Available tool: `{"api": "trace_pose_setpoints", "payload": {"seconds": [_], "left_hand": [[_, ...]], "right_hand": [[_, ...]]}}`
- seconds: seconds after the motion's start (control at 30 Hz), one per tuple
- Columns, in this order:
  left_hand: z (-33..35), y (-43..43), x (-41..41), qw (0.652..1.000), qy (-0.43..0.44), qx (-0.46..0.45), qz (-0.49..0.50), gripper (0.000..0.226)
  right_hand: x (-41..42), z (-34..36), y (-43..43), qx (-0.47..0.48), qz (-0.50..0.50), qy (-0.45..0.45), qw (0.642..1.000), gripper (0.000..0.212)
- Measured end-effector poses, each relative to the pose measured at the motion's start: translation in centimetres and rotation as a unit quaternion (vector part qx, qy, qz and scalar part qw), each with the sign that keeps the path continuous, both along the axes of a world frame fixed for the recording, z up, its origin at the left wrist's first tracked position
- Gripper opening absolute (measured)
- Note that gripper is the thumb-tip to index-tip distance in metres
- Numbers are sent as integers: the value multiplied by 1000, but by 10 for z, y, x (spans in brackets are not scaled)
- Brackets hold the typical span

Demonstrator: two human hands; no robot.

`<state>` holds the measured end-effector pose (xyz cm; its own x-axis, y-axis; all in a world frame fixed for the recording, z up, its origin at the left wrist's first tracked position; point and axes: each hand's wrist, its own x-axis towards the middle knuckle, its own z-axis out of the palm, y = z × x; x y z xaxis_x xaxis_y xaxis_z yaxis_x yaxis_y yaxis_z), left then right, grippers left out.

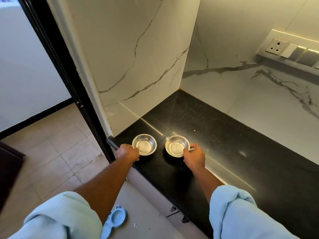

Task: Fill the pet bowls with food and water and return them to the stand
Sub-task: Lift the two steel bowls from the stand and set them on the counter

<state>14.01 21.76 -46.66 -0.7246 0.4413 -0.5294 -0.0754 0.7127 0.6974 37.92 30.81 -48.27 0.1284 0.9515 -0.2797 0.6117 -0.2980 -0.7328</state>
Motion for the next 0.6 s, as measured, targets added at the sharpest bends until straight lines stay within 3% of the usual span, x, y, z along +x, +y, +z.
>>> {"api": "trace_pose_setpoints", "payload": {"seconds": [0.6], "left_hand": [[-9,16,12,998,21,-43,-32,41]], "right_hand": [[10,-4,12,-50,13,19,998,18]]}}
